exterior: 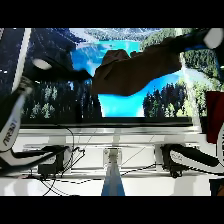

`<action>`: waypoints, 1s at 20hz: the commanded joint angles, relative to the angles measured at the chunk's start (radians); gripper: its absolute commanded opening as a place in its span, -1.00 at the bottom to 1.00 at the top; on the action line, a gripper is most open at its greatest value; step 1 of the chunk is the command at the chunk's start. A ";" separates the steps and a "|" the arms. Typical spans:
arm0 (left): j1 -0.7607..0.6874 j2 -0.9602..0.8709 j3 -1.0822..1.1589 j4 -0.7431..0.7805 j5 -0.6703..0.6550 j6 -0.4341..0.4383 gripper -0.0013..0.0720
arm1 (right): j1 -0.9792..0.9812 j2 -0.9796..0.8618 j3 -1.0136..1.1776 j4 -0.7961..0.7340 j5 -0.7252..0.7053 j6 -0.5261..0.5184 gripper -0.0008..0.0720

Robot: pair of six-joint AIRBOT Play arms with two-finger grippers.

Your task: Fold the clothes and pants, and hang the long-sleeved shirts on hangers.

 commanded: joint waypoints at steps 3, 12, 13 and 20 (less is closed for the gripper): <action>0.321 0.203 0.225 -0.007 -0.005 0.002 -0.93 | -0.181 0.105 0.101 0.041 0.006 -0.003 -0.94; 0.552 0.550 0.230 -0.006 0.156 0.002 -0.93 | -0.183 0.369 0.101 0.328 -0.024 -0.023 -0.94; 0.561 0.584 0.230 -0.006 0.182 0.002 -0.93 | -0.183 0.394 0.101 0.353 -0.017 -0.023 -0.94; 0.571 0.774 0.230 0.061 0.314 0.002 -0.93 | -0.183 0.540 0.100 0.476 0.094 -0.022 -0.94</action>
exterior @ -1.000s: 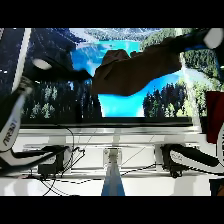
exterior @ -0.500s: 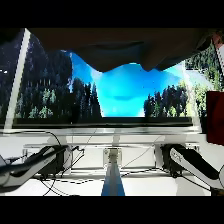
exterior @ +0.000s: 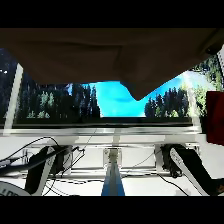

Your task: Fold the clothes and pants, and hang the long-sleeved shirts on hangers.

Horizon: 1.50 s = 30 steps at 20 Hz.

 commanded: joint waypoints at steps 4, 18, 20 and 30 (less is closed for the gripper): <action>0.005 0.025 0.000 0.275 -0.131 -0.134 -0.93 | 0.000 0.010 -0.051 0.055 0.090 0.002 -0.94; -0.427 -0.878 -0.114 0.103 0.262 0.056 -0.92 | 0.155 -0.701 -0.388 0.129 -0.750 0.034 -0.93; -0.427 -0.886 -0.114 0.098 0.286 0.057 -0.35 | 0.145 -0.728 -0.388 0.100 -0.756 0.036 -0.02; -0.204 -0.829 -0.129 0.282 -0.405 -0.017 0.95 | -0.119 -0.708 -0.388 -0.013 -0.305 0.034 0.13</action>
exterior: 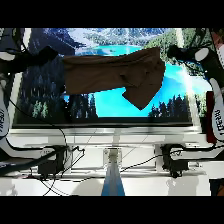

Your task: Fold the clothes and pants, and hang the long-sleeved shirts on hangers.

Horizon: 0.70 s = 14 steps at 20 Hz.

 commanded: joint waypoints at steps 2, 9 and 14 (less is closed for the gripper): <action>0.078 -0.035 -0.059 0.182 -0.399 -0.084 0.95 | -0.109 -0.001 -0.001 -0.029 0.199 0.001 0.12; 0.024 -0.119 -0.181 0.140 -0.367 -0.060 0.95 | -0.110 -0.001 -0.001 -0.020 0.195 0.001 0.13; -0.014 -0.159 -0.181 0.133 -0.324 -0.052 0.93 | -0.110 -0.006 -0.001 -0.056 0.208 -0.019 -0.19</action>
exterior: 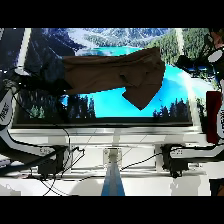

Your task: Fold the clothes and pants, and hang the long-sleeved shirts on hangers.

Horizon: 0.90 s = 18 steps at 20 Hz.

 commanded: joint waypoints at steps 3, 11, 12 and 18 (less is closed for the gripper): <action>-0.021 -0.023 -0.006 0.020 0.055 0.027 0.23 | -0.004 -0.029 0.000 -0.026 0.086 -0.051 -0.52; -0.021 -0.023 -0.006 0.020 0.058 0.027 -0.92 | -0.004 -0.113 -0.173 0.189 0.154 -0.159 0.11; -0.021 -0.023 -0.006 0.020 0.058 0.027 -0.92 | -0.004 -0.130 -0.183 0.228 0.152 -0.159 0.15; -0.021 -0.023 -0.006 0.020 0.057 0.027 -0.92 | -0.003 -0.189 -0.183 0.325 0.206 -0.200 0.15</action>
